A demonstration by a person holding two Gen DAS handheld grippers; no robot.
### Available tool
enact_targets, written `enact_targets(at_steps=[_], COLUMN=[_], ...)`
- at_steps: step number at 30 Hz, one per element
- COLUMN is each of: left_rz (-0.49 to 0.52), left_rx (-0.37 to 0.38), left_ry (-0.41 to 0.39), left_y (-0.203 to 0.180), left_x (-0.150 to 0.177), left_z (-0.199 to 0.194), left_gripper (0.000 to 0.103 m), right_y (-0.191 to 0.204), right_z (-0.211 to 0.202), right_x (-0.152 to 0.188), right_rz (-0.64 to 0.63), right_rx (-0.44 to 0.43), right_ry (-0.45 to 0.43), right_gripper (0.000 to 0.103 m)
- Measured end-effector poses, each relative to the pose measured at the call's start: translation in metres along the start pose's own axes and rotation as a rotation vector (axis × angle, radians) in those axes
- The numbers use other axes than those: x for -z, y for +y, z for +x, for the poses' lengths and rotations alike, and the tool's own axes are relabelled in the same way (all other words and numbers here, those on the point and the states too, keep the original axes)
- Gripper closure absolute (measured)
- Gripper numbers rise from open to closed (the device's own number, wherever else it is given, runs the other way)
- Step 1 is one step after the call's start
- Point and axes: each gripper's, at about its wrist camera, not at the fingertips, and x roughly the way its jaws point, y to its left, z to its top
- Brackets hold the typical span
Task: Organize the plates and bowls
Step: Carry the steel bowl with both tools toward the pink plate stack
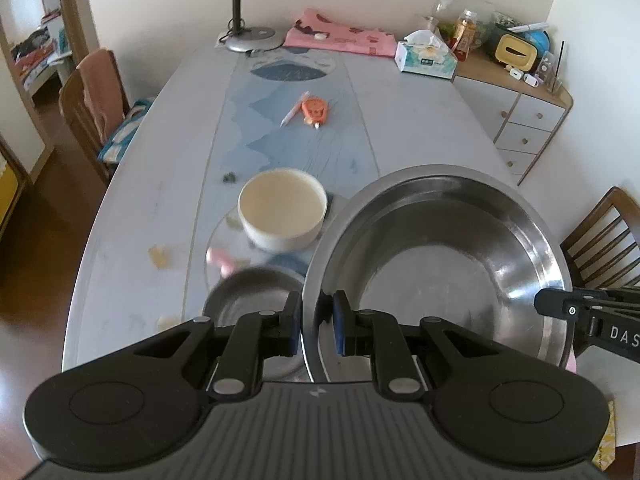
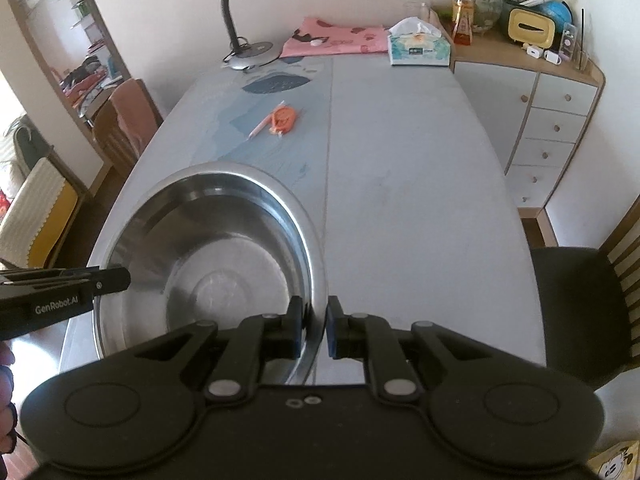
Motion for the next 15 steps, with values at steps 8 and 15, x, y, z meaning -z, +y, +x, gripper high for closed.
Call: enact_targets(at_steps=[8, 15], left_rz=[-0.014, -0.018], left_rx=[-0.004, -0.001], left_ry=[0.047, 0.096], left_y=[0.014, 0.028], left_x=[0.047, 0.087], left_z=[-0.016, -0.022], left_gripper=[0.088, 0.088], right_y=[0.016, 0.028], right_z=[-0.001, 0.003], right_x=[0.039, 0.073], right_rz=[-0.008, -0.008], right_rx=[-0.018, -0.038], right_ry=[0.039, 0.100], right_gripper=[0.091, 0.091])
